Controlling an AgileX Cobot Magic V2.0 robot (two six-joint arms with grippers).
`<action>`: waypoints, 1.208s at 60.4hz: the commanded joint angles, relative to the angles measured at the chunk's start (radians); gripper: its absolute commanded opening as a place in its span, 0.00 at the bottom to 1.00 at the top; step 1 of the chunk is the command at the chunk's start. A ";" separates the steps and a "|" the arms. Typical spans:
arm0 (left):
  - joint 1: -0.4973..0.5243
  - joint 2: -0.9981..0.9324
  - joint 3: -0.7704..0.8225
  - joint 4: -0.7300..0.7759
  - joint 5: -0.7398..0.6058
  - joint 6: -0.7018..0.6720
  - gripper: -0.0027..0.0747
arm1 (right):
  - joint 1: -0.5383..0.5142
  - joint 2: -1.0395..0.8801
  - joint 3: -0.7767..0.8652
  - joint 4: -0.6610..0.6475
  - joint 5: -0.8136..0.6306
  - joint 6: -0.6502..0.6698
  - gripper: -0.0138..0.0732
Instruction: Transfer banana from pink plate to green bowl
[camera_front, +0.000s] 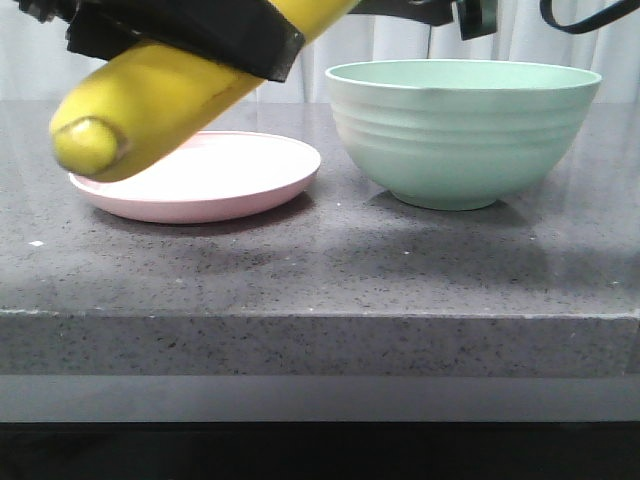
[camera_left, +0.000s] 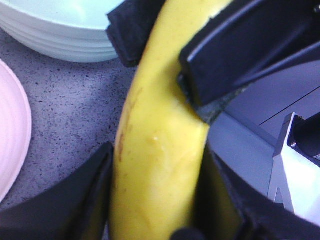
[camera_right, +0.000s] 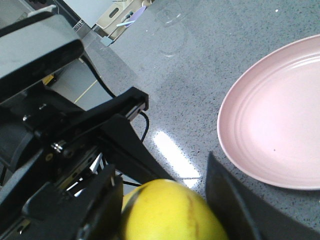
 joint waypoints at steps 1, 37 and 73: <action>-0.007 -0.024 -0.030 -0.062 -0.023 -0.004 0.25 | -0.001 -0.028 -0.024 0.063 0.072 -0.016 0.33; -0.007 -0.024 -0.030 -0.062 -0.018 -0.004 0.79 | -0.001 -0.028 -0.024 0.061 0.076 -0.016 0.33; -0.005 -0.119 -0.074 -0.044 0.006 -0.002 0.79 | -0.104 -0.030 -0.473 -0.586 -0.040 0.449 0.33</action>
